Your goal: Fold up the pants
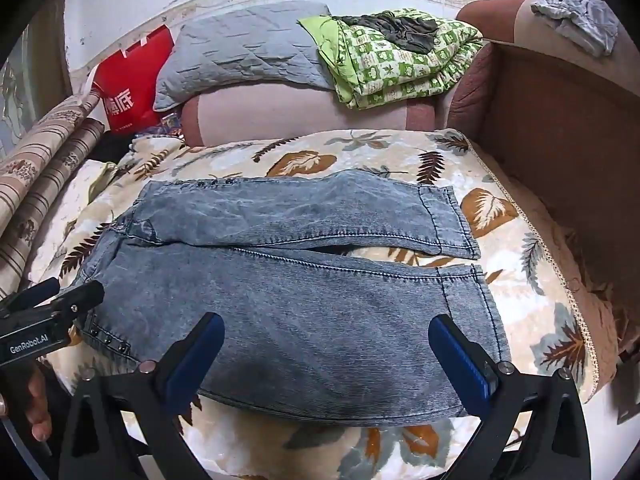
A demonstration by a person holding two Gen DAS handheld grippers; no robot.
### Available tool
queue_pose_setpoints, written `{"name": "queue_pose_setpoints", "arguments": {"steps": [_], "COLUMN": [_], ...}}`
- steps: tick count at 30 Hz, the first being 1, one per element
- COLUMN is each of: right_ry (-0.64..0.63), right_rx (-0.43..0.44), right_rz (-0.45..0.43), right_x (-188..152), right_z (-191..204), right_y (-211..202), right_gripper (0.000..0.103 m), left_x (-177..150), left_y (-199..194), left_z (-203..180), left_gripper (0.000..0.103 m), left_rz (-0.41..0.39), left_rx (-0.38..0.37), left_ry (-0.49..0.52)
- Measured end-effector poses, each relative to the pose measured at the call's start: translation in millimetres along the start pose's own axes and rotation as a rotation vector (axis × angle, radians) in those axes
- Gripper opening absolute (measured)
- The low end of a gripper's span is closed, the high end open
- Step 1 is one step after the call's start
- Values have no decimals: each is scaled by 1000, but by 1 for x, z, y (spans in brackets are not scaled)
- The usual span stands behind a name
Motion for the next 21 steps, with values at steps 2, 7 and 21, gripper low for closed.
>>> {"name": "queue_pose_setpoints", "arguments": {"steps": [2, 7, 21], "right_ry": [3, 6, 7], "right_rx": [2, 0, 7], "right_rz": [-2, -2, -1], "right_x": [0, -1, -1], "right_z": [-1, 0, 0], "right_y": [1, 2, 2], "right_gripper": [103, 103, 103], "left_x": [0, -3, -2], "left_y": [0, 3, 0], "left_z": [0, 1, 3], "left_gripper": [103, 103, 103], "left_rz": [-2, 3, 7], "left_rx": [3, 0, 1], "left_ry": [1, -5, -13]}}
Point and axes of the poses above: each gripper's, at about its wrist camera, not at the fingertips, and y roughly the way its jaws point, z to its left, x to its top, the point moved 5 cm from there along y, roughly the way its jaws point, and after that the axes turned 11 degrees about -y, right-handed, at the moved point
